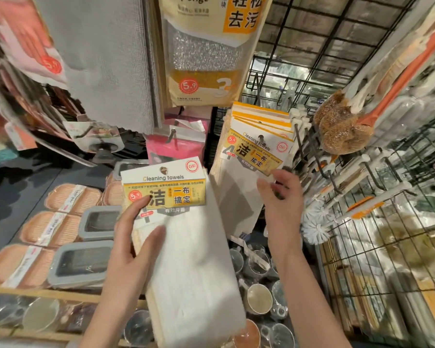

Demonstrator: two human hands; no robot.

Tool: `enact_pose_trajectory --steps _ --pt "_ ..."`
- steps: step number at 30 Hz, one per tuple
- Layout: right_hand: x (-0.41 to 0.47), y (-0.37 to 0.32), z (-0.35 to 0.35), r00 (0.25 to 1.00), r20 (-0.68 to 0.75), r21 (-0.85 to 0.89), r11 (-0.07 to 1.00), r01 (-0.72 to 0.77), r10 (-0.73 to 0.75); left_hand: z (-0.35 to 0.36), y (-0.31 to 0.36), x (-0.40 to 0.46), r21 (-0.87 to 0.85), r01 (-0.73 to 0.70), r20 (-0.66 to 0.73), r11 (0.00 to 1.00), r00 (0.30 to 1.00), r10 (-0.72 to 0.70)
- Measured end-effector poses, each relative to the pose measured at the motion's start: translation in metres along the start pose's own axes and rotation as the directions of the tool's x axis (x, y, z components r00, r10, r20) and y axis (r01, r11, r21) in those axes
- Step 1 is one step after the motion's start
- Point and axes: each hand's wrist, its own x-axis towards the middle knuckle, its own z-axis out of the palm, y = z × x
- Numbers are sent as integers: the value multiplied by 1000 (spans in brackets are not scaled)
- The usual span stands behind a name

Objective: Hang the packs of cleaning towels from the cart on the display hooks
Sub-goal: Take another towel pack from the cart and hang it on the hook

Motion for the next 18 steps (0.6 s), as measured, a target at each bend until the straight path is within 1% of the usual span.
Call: enact_pose_trajectory --steps 1,3,4,5,7,10,16,18 --pt "-9 -4 2 992 121 14 1000 -22 20 2 1 0 -12 18 17 1000 1000 -18" --pt "-24 -11 8 944 326 13 999 -49 42 6 1 -2 -24 32 46 999 998 -31" --pt "-31 -14 11 919 391 19 998 -64 51 9 2 -3 -27 30 52 999 998 -29" --pt "-37 -15 13 902 427 24 997 -75 58 11 2 -4 -33 26 56 999 998 -24" --pt "-45 -15 15 901 430 31 997 -73 53 15 2 -5 -55 17 61 998 998 -14" --pt "-51 -13 13 934 357 57 998 -36 13 22 5 -5 -83 15 79 996 997 -8" --pt "-51 -14 8 947 320 -8 1000 -12 14 27 12 -6 -118 22 118 993 993 -8" --pt "-50 -15 7 952 306 4 1000 -5 4 28 12 -7 -131 33 111 991 994 -18"
